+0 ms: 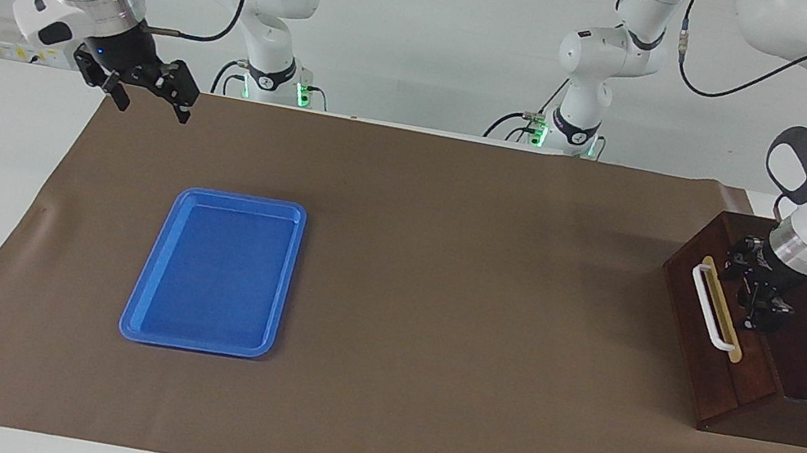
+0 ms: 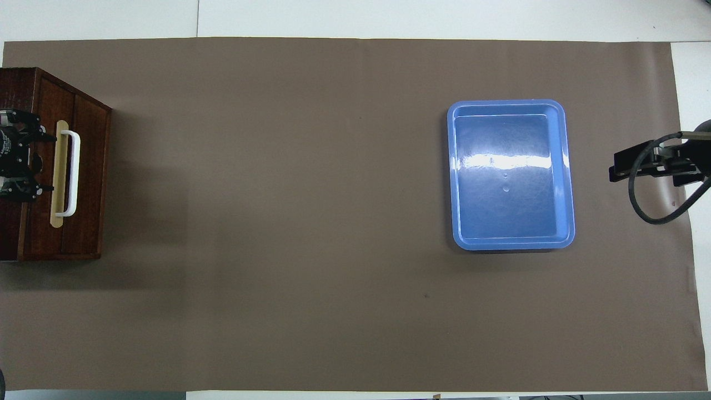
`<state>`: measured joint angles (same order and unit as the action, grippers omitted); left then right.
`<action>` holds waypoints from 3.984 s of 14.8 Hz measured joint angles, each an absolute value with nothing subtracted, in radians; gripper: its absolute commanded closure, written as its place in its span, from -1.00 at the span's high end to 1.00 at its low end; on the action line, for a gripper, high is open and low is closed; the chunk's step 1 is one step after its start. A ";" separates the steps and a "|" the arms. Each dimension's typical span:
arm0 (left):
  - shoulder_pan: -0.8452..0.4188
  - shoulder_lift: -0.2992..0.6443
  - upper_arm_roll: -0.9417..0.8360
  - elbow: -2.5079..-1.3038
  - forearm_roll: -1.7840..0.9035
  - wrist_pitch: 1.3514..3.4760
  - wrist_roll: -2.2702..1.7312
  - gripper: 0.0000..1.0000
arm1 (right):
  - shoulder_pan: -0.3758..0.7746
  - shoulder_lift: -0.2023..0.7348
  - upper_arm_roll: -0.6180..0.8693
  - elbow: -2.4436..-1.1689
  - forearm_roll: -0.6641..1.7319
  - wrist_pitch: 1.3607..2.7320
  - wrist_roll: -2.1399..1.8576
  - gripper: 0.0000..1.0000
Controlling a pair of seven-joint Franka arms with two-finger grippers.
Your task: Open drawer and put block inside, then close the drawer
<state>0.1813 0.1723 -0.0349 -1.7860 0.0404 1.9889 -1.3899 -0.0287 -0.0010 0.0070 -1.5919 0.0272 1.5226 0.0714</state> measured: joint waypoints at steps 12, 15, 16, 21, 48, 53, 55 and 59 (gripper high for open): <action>0.156 0.076 -0.057 -1.694 0.053 1.754 -1.198 1.00 | -0.020 0.008 0.008 -1.580 0.025 1.522 0.042 1.00; 0.121 0.002 -0.067 -1.695 0.033 1.647 -1.009 1.00 | -0.020 0.010 0.008 -1.580 0.013 1.520 0.042 1.00; 0.105 -0.011 -0.068 -1.695 0.023 1.625 -0.948 1.00 | -0.020 0.010 0.008 -1.580 0.013 1.518 0.042 1.00; 0.022 -0.022 -0.062 -1.701 -0.017 1.589 -0.682 1.00 | -0.020 0.010 0.008 -1.580 0.010 1.514 0.030 1.00; 0.002 0.053 -0.069 -1.589 -0.015 1.519 -0.104 1.00 | -0.021 0.010 0.007 -1.581 0.010 1.511 0.021 1.00; 0.003 0.053 -0.067 -1.589 -0.015 1.527 -0.101 1.00 | -0.021 0.010 0.007 -1.581 0.009 1.511 0.021 1.00; 0.003 0.053 -0.065 -1.589 -0.015 1.531 -0.097 1.00 | -0.021 0.010 0.007 -1.581 0.010 1.511 0.021 1.00; 0.004 0.053 -0.061 -1.589 -0.015 1.532 -0.094 1.00 | -0.021 0.010 0.007 -1.581 0.009 1.511 0.021 1.00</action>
